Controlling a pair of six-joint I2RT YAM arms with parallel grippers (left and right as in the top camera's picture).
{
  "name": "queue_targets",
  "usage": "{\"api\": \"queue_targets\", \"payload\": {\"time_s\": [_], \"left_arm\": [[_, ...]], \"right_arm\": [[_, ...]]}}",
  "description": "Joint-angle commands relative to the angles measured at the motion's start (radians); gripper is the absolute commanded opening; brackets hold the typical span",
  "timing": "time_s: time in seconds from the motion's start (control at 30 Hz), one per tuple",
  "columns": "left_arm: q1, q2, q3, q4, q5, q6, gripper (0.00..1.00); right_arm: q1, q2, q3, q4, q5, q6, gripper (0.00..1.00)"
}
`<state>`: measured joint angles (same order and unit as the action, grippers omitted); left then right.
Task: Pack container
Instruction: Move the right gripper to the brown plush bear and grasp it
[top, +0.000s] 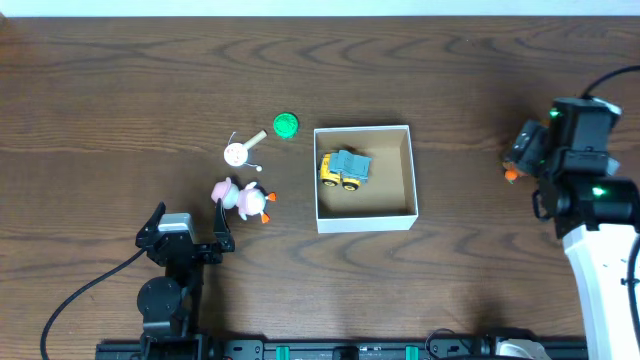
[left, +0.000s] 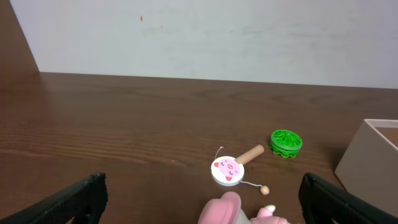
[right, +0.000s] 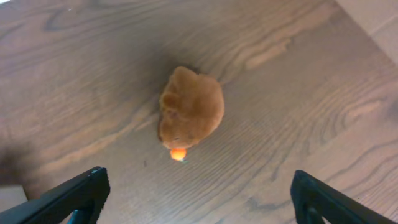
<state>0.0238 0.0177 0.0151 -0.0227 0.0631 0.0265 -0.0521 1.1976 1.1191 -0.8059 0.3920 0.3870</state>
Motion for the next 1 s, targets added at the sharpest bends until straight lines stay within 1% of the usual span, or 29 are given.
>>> {"api": "queue_targets", "payload": {"time_s": [0.0,0.07,0.17,0.23,0.33,0.4,0.47,0.7,0.97], "left_arm": [[-0.003,0.000,-0.011,-0.042,0.004,-0.001,0.98],[-0.003,0.000,-0.011,-0.042,0.004,-0.001,0.98],[-0.003,0.000,-0.011,-0.042,0.004,-0.001,0.98],[-0.003,0.000,-0.011,-0.042,0.004,-0.001,0.98],[-0.003,0.000,-0.011,-0.042,0.004,-0.001,0.98],[-0.003,0.000,-0.011,-0.042,0.004,-0.001,0.98],[-0.003,0.000,-0.011,-0.042,0.004,-0.001,0.98],[-0.003,0.000,-0.011,-0.042,0.004,-0.001,0.98],[-0.003,0.000,-0.011,-0.042,0.004,-0.001,0.98]], "right_arm": [[-0.043,0.014,0.012,0.002,-0.038,0.054,0.98],[-0.047,0.014,0.012,0.008,-0.045,0.055,0.99],[-0.047,0.015,0.012,0.007,-0.045,0.109,0.99],[-0.048,0.018,0.012,-0.001,-0.045,0.164,0.99],[-0.048,0.035,0.012,-0.018,-0.045,0.268,0.95],[-0.048,0.065,0.011,-0.021,-0.045,0.344,0.95],[-0.048,0.098,0.011,-0.014,-0.045,0.386,0.95],[-0.048,0.250,0.011,0.037,-0.044,0.394,0.99],[-0.060,0.385,0.011,0.097,-0.040,0.393,0.99]]}}
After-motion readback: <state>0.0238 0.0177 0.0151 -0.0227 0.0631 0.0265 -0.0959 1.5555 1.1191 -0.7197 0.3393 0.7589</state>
